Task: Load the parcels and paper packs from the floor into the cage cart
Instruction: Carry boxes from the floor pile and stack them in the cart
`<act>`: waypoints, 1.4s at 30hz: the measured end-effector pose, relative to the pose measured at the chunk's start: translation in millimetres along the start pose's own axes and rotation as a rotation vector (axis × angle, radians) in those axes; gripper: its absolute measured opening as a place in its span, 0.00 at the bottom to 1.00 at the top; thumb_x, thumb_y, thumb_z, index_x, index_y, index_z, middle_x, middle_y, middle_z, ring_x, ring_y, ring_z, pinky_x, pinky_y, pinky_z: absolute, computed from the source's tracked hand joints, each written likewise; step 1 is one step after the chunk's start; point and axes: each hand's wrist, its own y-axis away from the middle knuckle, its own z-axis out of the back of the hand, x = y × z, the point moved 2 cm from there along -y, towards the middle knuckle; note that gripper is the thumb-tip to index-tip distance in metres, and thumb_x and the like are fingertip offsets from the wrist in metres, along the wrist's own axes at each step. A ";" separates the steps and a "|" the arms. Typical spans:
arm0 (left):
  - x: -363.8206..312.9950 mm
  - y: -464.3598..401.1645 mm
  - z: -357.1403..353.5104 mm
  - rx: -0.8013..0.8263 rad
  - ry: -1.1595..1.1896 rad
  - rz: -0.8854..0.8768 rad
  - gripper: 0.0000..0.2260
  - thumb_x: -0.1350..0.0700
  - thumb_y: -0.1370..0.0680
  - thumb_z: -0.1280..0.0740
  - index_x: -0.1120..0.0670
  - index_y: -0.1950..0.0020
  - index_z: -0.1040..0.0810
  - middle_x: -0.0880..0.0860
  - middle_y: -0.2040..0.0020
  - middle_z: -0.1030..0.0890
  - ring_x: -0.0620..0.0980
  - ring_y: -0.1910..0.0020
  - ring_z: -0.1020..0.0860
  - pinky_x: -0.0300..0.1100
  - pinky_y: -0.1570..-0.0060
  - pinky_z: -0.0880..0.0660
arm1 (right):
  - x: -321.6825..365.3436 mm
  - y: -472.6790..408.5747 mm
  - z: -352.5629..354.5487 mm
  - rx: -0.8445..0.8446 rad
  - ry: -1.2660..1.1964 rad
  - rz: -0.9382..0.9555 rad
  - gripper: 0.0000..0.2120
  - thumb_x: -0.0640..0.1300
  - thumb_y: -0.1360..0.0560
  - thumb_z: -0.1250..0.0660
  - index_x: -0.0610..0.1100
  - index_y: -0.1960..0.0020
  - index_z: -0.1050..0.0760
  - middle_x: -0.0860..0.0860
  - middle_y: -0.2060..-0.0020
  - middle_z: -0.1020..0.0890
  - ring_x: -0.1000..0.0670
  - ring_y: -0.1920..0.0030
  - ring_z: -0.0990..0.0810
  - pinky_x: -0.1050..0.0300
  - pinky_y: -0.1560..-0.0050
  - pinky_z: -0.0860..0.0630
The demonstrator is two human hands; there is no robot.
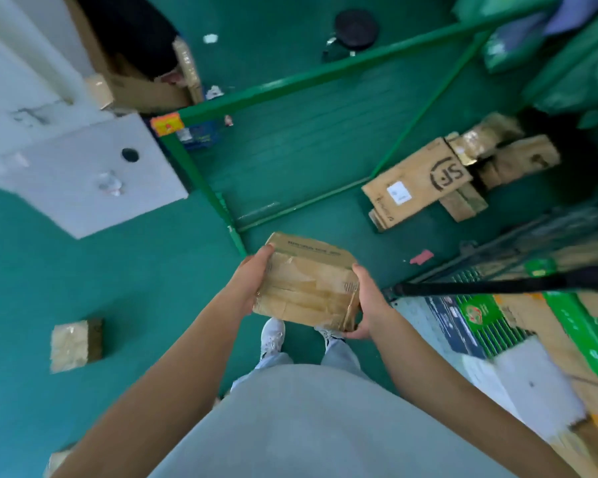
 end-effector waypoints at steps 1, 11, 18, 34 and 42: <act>-0.5 1.0 -5.9 0.022 -0.034 0.014 0.26 0.33 0.24 0.32 0.50 0.35 0.22 0.57 0.45 0.14 0.59 0.54 0.13 0.55 0.61 0.16 | -4.8 5.6 5.1 -0.003 -0.046 0.000 0.26 0.69 0.24 0.36 0.46 0.47 0.24 0.42 0.51 0.17 0.40 0.50 0.18 0.37 0.36 0.24; 21.7 23.6 -136.0 0.237 -0.473 0.061 0.27 0.31 0.26 0.31 0.51 0.38 0.20 0.56 0.49 0.13 0.58 0.57 0.13 0.56 0.59 0.16 | -69.6 33.2 114.7 -0.098 -0.548 -0.010 0.26 0.70 0.23 0.36 0.45 0.51 0.22 0.45 0.57 0.18 0.43 0.57 0.20 0.45 0.51 0.23; 78.5 56.2 -247.7 0.325 -0.800 0.040 0.24 0.31 0.23 0.36 0.50 0.44 0.18 0.53 0.51 0.13 0.55 0.56 0.14 0.48 0.61 0.17 | -127.0 37.4 217.0 -0.176 -0.754 -0.043 0.26 0.69 0.22 0.38 0.45 0.52 0.25 0.44 0.57 0.21 0.43 0.58 0.23 0.46 0.55 0.28; 257.6 175.0 -545.1 0.489 -1.139 -0.031 0.22 0.34 0.19 0.40 0.50 0.46 0.19 0.50 0.66 0.14 0.49 0.71 0.15 0.44 0.76 0.21 | -220.0 50.3 535.0 -0.256 -1.066 0.012 0.20 0.65 0.18 0.41 0.49 0.53 0.29 0.48 0.57 0.24 0.45 0.59 0.25 0.48 0.62 0.29; 262.9 204.6 -640.5 0.497 -1.218 -0.158 0.20 0.32 0.21 0.38 0.44 0.38 0.25 0.44 0.49 0.22 0.45 0.55 0.26 0.48 0.61 0.27 | -208.5 45.4 634.7 -0.336 -1.034 0.103 0.23 0.67 0.21 0.40 0.50 0.38 0.27 0.49 0.52 0.21 0.43 0.52 0.20 0.38 0.38 0.23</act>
